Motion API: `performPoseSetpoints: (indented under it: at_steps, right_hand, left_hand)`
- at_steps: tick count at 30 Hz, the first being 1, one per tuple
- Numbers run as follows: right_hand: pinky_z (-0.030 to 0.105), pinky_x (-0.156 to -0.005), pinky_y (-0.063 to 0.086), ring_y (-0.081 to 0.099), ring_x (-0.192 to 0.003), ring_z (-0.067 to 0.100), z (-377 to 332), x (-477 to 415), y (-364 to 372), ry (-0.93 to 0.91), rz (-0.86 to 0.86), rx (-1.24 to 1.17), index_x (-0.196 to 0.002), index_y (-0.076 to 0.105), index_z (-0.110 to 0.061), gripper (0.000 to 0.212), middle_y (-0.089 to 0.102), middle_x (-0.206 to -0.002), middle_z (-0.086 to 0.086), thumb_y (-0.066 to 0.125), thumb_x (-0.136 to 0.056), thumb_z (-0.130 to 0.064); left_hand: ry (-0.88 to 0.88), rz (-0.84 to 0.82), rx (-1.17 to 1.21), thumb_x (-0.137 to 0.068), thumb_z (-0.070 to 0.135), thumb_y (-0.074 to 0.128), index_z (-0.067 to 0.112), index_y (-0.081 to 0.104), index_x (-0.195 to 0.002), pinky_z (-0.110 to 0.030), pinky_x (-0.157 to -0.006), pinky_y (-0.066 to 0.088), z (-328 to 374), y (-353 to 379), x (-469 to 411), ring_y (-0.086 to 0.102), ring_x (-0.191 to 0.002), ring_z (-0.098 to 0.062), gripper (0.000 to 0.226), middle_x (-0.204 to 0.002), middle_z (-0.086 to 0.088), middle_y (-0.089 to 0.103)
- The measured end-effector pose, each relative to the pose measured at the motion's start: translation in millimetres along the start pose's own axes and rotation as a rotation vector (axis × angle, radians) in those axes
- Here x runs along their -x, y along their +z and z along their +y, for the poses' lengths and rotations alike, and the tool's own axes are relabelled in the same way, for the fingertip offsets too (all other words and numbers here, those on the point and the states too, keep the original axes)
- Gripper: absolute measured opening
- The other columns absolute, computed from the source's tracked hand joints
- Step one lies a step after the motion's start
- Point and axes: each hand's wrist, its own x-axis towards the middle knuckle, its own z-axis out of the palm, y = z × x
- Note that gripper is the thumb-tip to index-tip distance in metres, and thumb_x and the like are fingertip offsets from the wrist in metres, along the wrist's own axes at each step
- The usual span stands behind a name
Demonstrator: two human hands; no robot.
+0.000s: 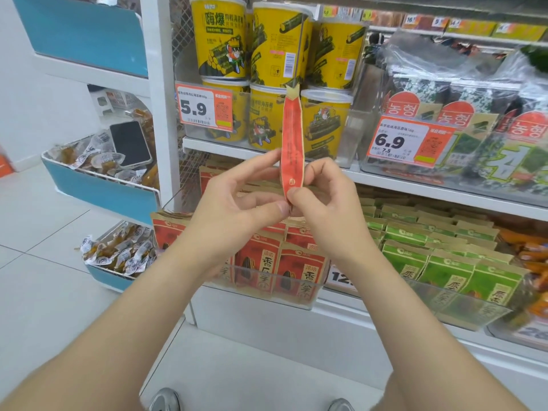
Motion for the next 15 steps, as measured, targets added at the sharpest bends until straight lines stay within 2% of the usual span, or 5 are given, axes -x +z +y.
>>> performPoseSetpoints:
  at_steps: [2, 5, 8, 11, 15]
  right_hand:
    - [0.064, -0.08, 0.058, 0.068, -0.083, 0.037, 1.6, 0.6, 0.0, -0.016, -0.008, 0.008, -0.089, 0.056, -0.01, 0.02, 0.072, -0.091, 0.014, 0.073, -0.095, -0.019]
    - [0.057, -0.079, 0.06, 0.069, -0.076, 0.02, 2.6, 2.8, 1.5, -0.037, -0.041, 0.038, -0.087, 0.067, -0.012, 0.022, 0.074, -0.082, 0.003, 0.072, -0.103, -0.026]
    - [0.063, -0.075, 0.056, 0.071, -0.079, 0.032, 5.3, 3.8, 5.1, -0.06, -0.066, 0.062, -0.088, 0.071, -0.013, 0.026, 0.076, -0.085, 0.006, 0.066, -0.106, -0.033]
    - [0.065, -0.071, 0.055, 0.068, -0.082, 0.041, 8.8, 2.7, 7.3, -0.088, -0.072, 0.093, -0.089, 0.07, -0.018, 0.026, 0.075, -0.092, 0.012, 0.062, -0.106, -0.036]
    - [0.063, -0.073, 0.053, 0.058, -0.073, 0.035, 9.0, -0.1, 4.3, -0.072, -0.084, 0.125, -0.084, 0.065, -0.022, 0.026, 0.064, -0.077, 0.012, 0.06, -0.105, -0.035]
  left_hand:
    - [-0.001, 0.024, 0.028, -0.09, -0.004, 0.08, 0.03, 0.064, -0.148, -0.051, -0.103, 0.06, -1.9, -0.9, -1.4, 0.078, -0.108, -0.031, 0.069, -0.133, -0.002, 0.073]
    - [0.003, 0.071, 0.063, -0.086, 0.007, 0.079, 0.03, 0.066, -0.145, -0.059, -0.103, 0.059, -2.6, -3.9, -4.3, 0.076, -0.111, -0.037, 0.065, -0.131, -0.003, 0.073]
    - [0.021, 0.07, 0.061, -0.091, -0.003, 0.077, 0.029, 0.068, -0.143, -0.063, -0.101, 0.059, -2.7, -5.7, -5.1, 0.073, -0.114, -0.044, 0.062, -0.13, -0.002, 0.074]
    - [0.028, 0.087, 0.018, -0.091, -0.01, 0.074, 0.028, 0.069, -0.142, -0.06, -0.095, 0.062, -0.5, -6.2, -4.1, 0.075, -0.11, -0.039, 0.063, -0.128, 0.002, 0.076]
    - [0.038, 0.07, -0.023, -0.091, -0.021, 0.063, 0.021, 0.067, -0.143, -0.048, -0.088, 0.063, 0.5, -11.0, -2.6, 0.074, -0.092, -0.024, 0.067, -0.126, 0.006, 0.077]
